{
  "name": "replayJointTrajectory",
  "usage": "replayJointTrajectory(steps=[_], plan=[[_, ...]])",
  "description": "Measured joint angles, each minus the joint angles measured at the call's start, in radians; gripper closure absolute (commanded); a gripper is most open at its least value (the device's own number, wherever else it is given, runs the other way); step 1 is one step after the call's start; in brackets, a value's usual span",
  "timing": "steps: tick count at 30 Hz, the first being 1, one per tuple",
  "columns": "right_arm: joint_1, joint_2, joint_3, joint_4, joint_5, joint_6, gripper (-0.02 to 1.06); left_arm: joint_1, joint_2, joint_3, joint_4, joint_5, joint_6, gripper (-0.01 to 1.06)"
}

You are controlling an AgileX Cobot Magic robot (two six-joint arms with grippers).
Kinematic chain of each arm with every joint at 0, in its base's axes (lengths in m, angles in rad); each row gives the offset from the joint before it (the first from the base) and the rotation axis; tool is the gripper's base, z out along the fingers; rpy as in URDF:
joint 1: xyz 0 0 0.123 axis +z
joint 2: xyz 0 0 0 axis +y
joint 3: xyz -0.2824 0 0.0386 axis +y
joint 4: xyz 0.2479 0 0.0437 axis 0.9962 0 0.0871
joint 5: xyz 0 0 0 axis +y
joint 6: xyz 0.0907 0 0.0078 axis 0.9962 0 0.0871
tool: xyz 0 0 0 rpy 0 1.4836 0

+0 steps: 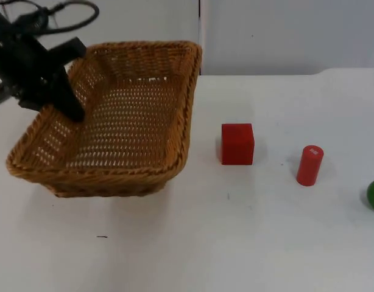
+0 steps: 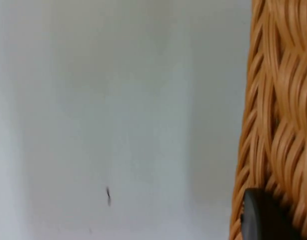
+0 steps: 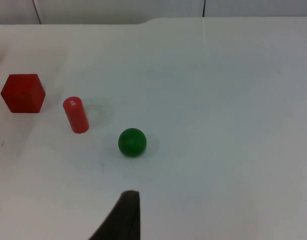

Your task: Pick up the basket with the left hand and place the object to the left of the red cylinder into the basket with the right hand.

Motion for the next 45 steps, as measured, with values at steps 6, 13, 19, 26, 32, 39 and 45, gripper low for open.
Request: replayJointTrajectory(steps=[6, 13, 19, 26, 32, 39, 45], plan=[[0.0, 0.0, 0.0, 0.0, 0.0, 0.0, -0.01, 0.012, -0.12, 0.089, 0.009, 0.047, -0.012, 1.05], [0.0, 0.0, 0.0, 0.0, 0.0, 0.0, -0.01, 0.047, -0.287, 0.153, 0.102, 0.08, -0.072, 1.05], [0.0, 0.0, 0.0, 0.003, 0.0, 0.0, -0.01, 0.111, -0.405, 0.173, 0.133, 0.109, -0.089, 1.05], [0.0, 0.0, 0.0, 0.003, 0.0, 0.0, -0.01, 0.165, -0.537, 0.181, 0.153, 0.111, -0.115, 1.05], [0.0, 0.0, 0.0, 0.003, 0.0, 0.0, -0.01, 0.142, -0.535, 0.208, 0.15, 0.113, -0.124, 1.05], [0.0, 0.0, 0.0, 0.003, 0.0, 0.0, -0.01, 0.101, -0.497, 0.266, 0.146, 0.114, -0.091, 1.05], [0.0, 0.0, 0.0, 0.004, 0.0, 0.0, -0.01, 0.101, -0.495, 0.268, 0.146, 0.112, -0.083, 1.05]])
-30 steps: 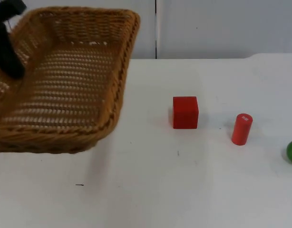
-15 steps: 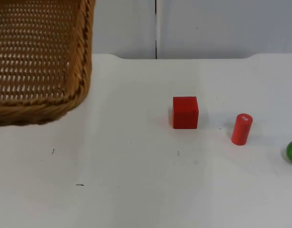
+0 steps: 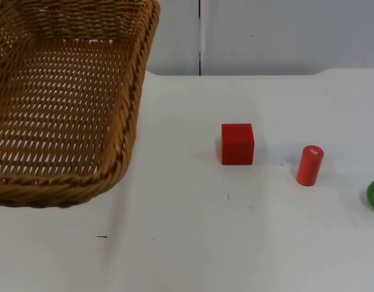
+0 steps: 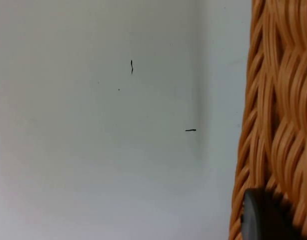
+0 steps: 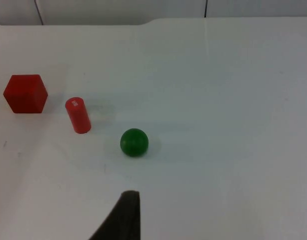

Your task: Pick up the basket with the left hand and place the object to the left of the red cylinder into the basket with the right hand.

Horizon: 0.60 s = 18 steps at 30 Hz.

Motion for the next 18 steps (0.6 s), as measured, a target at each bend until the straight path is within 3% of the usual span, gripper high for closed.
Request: replayJointTrajectory(steps=[18], plan=[[0.0, 0.0, 0.0, 0.0, 0.0, 0.0, -0.01, 0.0, 0.0, 0.0, 0.016, 0.0, 0.0, 1.05]])
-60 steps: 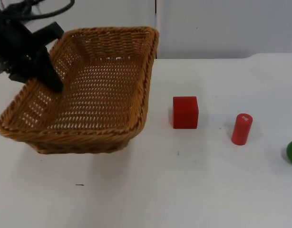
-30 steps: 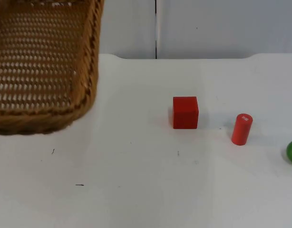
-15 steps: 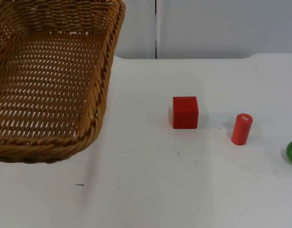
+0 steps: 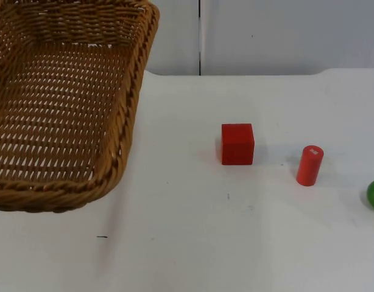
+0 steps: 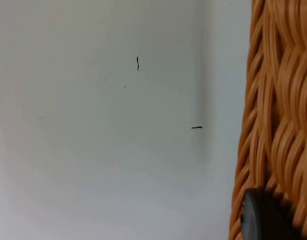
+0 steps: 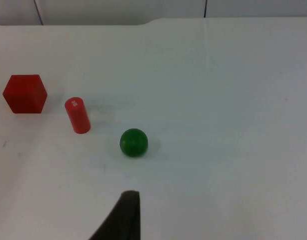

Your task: Pick up the basket with the left hand and place the object to the left of the red cylinder into the basket with the right hand.

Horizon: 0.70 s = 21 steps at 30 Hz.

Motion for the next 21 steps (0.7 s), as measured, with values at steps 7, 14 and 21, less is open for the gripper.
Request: replayJointTrajectory(steps=[7, 14, 21], plan=[[0.0, 0.083, -0.038, 0.0, -0.043, -0.027, -0.01, 0.0, 0.0, 0.0, 0.005, 0.0, 0.0, 1.05], [0.0, 0.26, -0.054, -0.002, -0.211, -0.049, -0.01, 0.0, 0.0, 0.0, 0.003, 0.0, 0.0, 1.05], [0.0, 0.41, -0.054, -0.002, -0.309, -0.051, -0.01, 0.0, 0.0, 0.0, -0.094, 0.0, 0.026, 1.05]])
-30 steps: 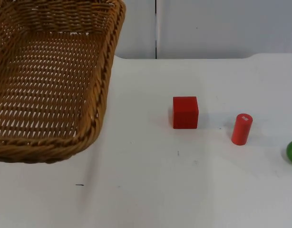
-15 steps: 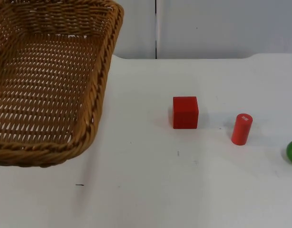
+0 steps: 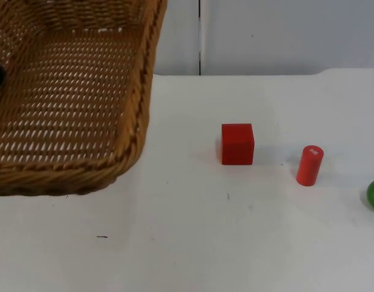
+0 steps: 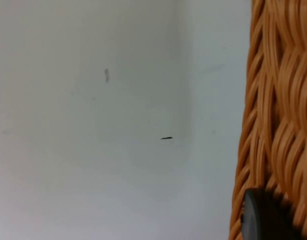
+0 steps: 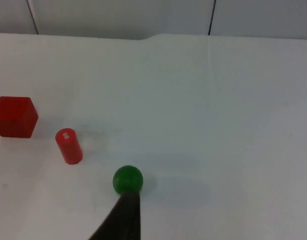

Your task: Pick up the basket with the left hand and place the object to the left of the red cylinder into the basket with the right hand.

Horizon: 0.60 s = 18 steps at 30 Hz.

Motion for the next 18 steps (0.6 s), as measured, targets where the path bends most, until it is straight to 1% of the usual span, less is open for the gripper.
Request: replayJointTrajectory(steps=[4, 5, 8, 12, 17, 18], plan=[[0.0, 0.097, 0.0, 0.0, -0.089, -0.005, -0.01, 0.0, 0.0, 0.0, -0.007, 0.0, 0.004, 1.05], [0.0, 0.097, 0.0, 0.0, -0.089, -0.005, -0.01, 0.0, 0.0, 0.0, -0.007, 0.0, 0.004, 1.05], [0.0, 0.172, -0.025, 0.0, -0.142, -0.011, -0.01, 0.0, 0.0, 0.0, -0.005, 0.0, 0.005, 1.05], [0.0, 0.249, -0.076, 0.002, -0.157, -0.013, -0.01, 0.0, 0.0, 0.0, -0.001, 0.0, 0.007, 1.05], [0.0, 0.381, -0.192, 0.002, -0.181, -0.013, -0.01, 0.0, 0.0, 0.0, 0.006, 0.0, 0.007, 1.05], [0.0, 0.381, -0.192, 0.002, -0.181, -0.013, -0.01, 0.0, 0.0, 0.0, 0.006, 0.0, 0.007, 1.05]])
